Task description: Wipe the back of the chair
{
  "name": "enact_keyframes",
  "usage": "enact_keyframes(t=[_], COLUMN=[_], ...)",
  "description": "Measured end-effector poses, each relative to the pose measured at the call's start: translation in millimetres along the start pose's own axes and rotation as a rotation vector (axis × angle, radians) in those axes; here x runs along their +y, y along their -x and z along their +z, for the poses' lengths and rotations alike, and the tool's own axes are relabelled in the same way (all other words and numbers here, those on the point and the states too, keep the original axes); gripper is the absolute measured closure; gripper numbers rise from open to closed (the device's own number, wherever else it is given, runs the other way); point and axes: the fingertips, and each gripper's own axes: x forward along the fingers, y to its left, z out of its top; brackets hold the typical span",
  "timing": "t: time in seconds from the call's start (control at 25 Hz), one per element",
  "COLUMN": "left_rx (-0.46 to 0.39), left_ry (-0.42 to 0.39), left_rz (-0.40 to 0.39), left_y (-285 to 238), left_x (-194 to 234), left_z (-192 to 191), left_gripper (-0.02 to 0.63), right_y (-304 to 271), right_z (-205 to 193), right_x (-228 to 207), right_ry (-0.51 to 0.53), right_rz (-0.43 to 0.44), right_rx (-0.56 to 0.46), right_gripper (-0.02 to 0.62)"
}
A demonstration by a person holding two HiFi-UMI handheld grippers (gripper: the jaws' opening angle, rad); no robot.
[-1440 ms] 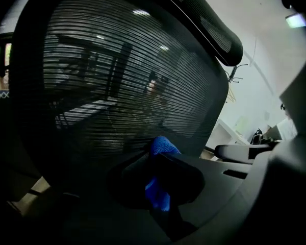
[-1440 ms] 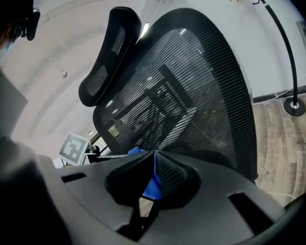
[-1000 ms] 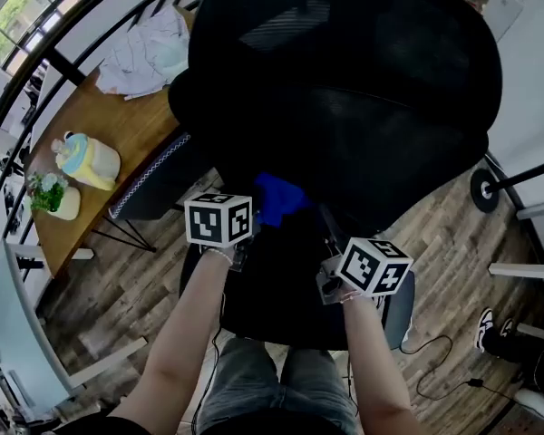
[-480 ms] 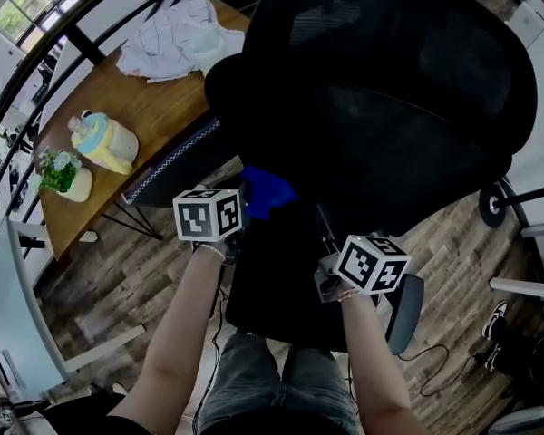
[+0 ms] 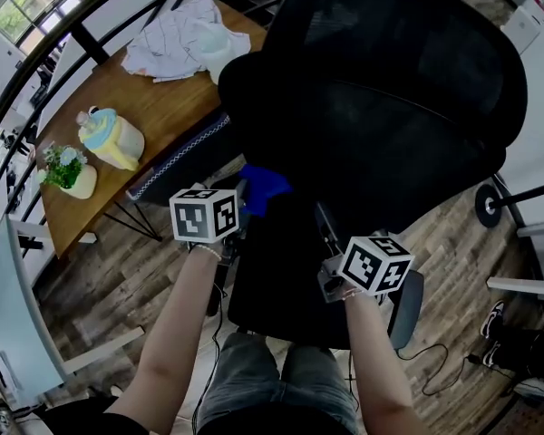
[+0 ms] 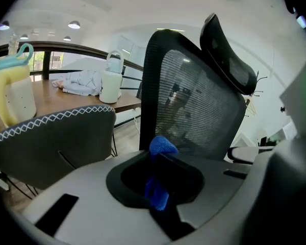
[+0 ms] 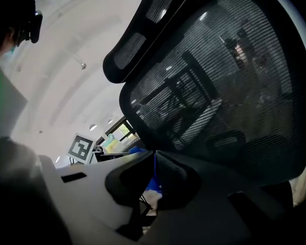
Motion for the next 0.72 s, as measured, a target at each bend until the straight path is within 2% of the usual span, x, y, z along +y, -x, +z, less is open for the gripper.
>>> enact_keyframes(t=[0.28,0.72], left_rx=[-0.071,-0.211], left_ry=[-0.055,-0.112], left_rz=[-0.088,-0.347], left_y=[42.8,126.1], left_x=[-36.0,-123.3], left_z=[26.5,71.8], left_gripper=[0.568,0.568], right_y=[29.7,111.3], right_z=[32.6,82.8], right_x=[21.2,89.7], right_ry=[0.034,0.141], right_rz=[0.0,0.03], right_rx=[-0.094,-0.228], right_gripper=[0.565,0.565])
